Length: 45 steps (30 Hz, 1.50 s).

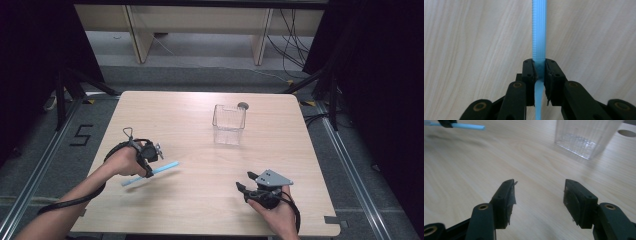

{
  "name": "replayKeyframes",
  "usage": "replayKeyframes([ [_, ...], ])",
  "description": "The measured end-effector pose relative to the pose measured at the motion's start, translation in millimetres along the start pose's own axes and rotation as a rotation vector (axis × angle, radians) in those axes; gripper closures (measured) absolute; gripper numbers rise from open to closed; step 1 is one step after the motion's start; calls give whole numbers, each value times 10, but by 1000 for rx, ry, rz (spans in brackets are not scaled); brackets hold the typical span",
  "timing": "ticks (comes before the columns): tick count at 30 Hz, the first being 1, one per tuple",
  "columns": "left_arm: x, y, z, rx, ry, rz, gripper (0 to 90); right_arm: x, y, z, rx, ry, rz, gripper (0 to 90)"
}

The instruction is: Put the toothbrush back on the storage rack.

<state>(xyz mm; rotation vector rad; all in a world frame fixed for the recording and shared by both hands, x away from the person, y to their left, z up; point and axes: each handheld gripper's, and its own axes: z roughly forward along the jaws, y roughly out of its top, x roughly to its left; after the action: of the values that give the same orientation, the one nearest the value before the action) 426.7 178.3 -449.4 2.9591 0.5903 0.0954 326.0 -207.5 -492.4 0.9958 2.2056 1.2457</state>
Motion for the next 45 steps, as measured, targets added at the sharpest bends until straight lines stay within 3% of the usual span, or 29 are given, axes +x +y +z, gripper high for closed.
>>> replayKeyframes([
  [6, -174, 120, -31, -6, -13, 81, 786, 99, 124, 77, 49, 101, -50, 420],
  [7, -194, 137, -32, -7, -13, 91, 786, 104, 138, 101, 50, 114, -84, 418],
  [13, -327, 254, -51, -4, -23, 161, 786, 191, 186, 186, 100, 190, -109, 413],
  [15, -389, 297, -64, -12, -28, 186, 786, 214, 222, 219, 105, 216, -131, 412],
  [16, -408, 311, -70, -13, -29, 196, 786, 236, 272, 263, 109, 245, -170, 413],
  [17, -452, 341, -86, -16, -29, 216, 786, 257, 285, 272, 120, 253, -159, 413],
  [19, -495, 369, -99, -19, -30, 234, 786, 268, 338, 320, 117, 273, -211, 413],
  [23, -579, 423, -113, -23, -27, 268, 786, 336, 431, 399, 124, 316, -208, 417],
  [24, -607, 438, -116, -23, -30, 278, 786, 337, 460, 429, 117, 332, -234, 419],
  [26, -655, 462, -118, -25, -41, 296, 786, 354, 480, 453, 119, 348, -239, 421],
  [27, -712, 493, -118, -27, -46, 318, 786, 380, 516, 494, 137, 379, -254, 426],
  [31, -789, 529, -110, -34, -53, 330, 786, 414, 543, 548, 150, 414, -261, 441],
  [35, -870, 583, -119, -35, -52, 360, 786, 451, 564, 629, 167, 479, -288, 471],
  [41, -928, 645, -117, -31, -59, 389, 785, 502, 556, 682, 188, 526, -288, 539],
  [45, -945, 672, -114, -33, -58, 399, 785, 534, 556, 692, 197, 551, -316, 584],
])
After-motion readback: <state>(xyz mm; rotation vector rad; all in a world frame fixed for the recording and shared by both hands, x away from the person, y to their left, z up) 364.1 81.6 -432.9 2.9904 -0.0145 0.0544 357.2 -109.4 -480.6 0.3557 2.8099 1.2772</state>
